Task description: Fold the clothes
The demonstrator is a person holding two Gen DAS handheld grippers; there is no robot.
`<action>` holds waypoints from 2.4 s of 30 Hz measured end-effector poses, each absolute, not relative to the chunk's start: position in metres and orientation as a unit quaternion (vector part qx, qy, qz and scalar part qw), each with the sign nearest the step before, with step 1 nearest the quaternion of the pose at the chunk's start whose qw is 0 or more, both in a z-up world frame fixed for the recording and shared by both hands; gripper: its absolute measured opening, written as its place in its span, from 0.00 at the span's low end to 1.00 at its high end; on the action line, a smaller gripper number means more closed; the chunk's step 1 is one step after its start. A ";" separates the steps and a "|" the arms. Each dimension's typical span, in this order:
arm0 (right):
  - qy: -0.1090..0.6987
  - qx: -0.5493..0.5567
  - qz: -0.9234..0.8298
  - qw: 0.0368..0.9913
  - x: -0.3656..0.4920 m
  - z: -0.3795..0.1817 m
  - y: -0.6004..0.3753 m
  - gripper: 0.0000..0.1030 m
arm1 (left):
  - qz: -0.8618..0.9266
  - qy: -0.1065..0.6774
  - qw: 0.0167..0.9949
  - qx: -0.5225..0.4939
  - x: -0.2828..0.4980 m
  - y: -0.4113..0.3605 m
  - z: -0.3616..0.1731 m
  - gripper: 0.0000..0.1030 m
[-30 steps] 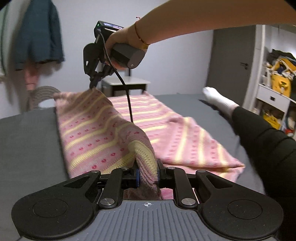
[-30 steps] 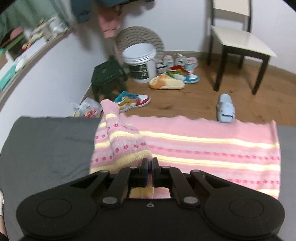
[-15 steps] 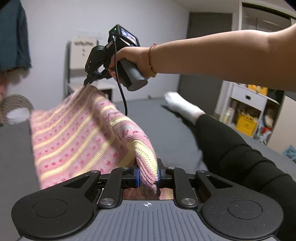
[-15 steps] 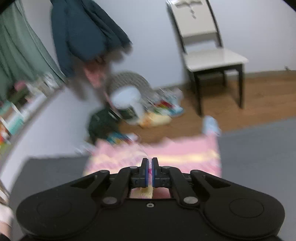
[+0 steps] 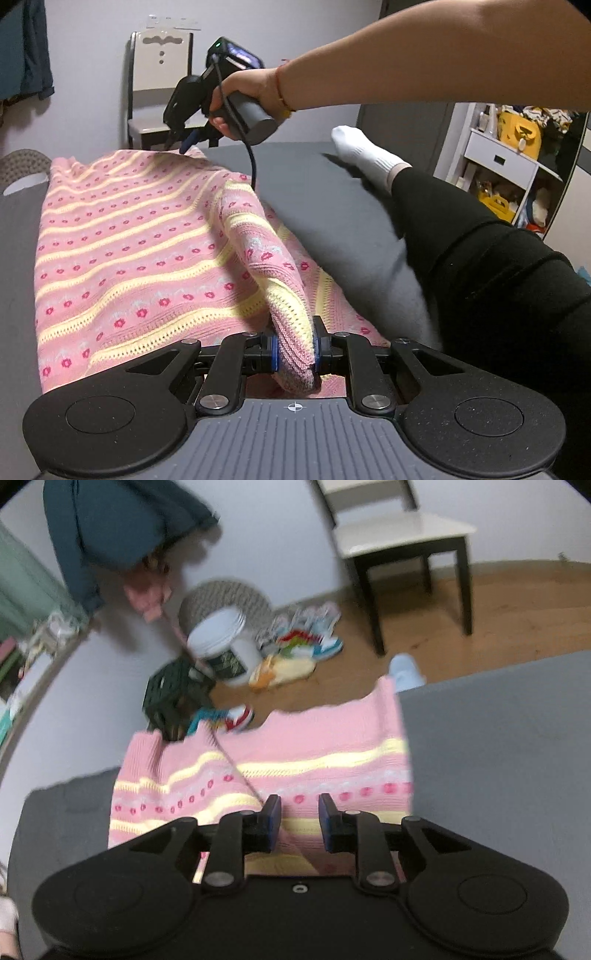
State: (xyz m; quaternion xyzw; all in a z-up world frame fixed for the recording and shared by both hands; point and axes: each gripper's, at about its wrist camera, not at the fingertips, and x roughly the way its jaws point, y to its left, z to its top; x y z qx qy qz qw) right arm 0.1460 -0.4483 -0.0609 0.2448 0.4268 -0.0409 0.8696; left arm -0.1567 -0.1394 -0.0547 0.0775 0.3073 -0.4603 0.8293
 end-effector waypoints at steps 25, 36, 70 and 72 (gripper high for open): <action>0.416 0.145 -0.001 0.898 0.165 -0.060 -0.399 0.15 | -0.464 0.319 0.823 0.072 -0.151 -0.150 -0.067 0.16; 0.419 -0.069 0.231 0.875 0.119 -0.044 -0.299 0.18 | -0.462 0.320 0.824 0.068 -0.152 -0.151 -0.067 0.16; 0.389 -0.015 -0.111 0.914 0.171 -0.040 -0.426 0.04 | -0.478 0.275 0.825 0.120 -0.165 -0.164 -0.053 0.16; 0.398 0.012 -0.119 0.909 0.169 -0.056 -0.436 0.04 | -0.479 0.277 0.824 0.121 -0.166 -0.162 -0.055 0.16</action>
